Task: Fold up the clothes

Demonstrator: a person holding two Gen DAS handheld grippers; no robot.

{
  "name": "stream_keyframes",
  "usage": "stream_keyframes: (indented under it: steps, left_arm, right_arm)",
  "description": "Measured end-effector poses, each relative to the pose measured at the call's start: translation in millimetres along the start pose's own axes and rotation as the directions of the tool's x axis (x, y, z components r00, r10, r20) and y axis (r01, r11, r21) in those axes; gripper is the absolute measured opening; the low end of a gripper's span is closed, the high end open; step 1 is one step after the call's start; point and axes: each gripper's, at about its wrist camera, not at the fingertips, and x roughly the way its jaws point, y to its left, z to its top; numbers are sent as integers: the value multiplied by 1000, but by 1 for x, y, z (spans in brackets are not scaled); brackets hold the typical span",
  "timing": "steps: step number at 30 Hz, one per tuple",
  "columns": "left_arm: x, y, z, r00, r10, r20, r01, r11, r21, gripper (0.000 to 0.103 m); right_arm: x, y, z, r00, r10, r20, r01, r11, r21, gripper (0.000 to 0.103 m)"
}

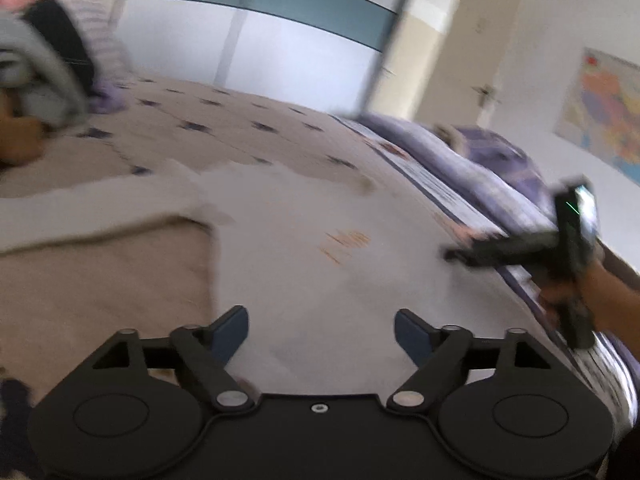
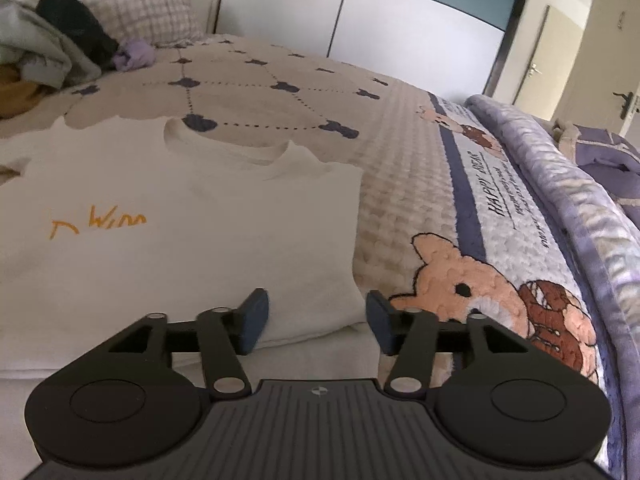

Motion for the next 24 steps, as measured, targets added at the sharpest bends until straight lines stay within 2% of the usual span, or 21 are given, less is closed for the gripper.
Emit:
stream_keyframes:
  steps: [2, 5, 8, 12, 19, 24]
  left_arm:
    - [-2, 12, 6, 997, 72, 26, -70, 995, -70, 86]
    - [-5, 30, 15, 983, 179, 47, -170, 973, -159, 89]
    - [-7, 45, 23, 957, 283, 59, -266, 942, -204, 91]
    - [-6, 61, 32, 915, 395, 82, -368, 901, -231, 94]
    - [-10, 107, 38, 839, 539, 77, -478, 797, -370, 94]
    - [-11, 128, 40, 809, 582, 83, -504, 760, -410, 94]
  right_arm:
    - [-4, -1, 1, 1000, -8, 3, 8, 1000, 6, 63]
    - [-12, -1, 3, 1000, -11, 17, 10, 1000, 14, 66]
    - [-20, 1, 7, 999, -9, 37, 8, 1000, 16, 67]
    - [-32, 3, 12, 998, -10, 70, 8, 1000, 23, 72]
    - [-45, 6, 15, 994, -17, 106, 12, 999, 47, 72]
    - [-53, 8, 15, 993, -19, 121, 13, 999, 50, 72]
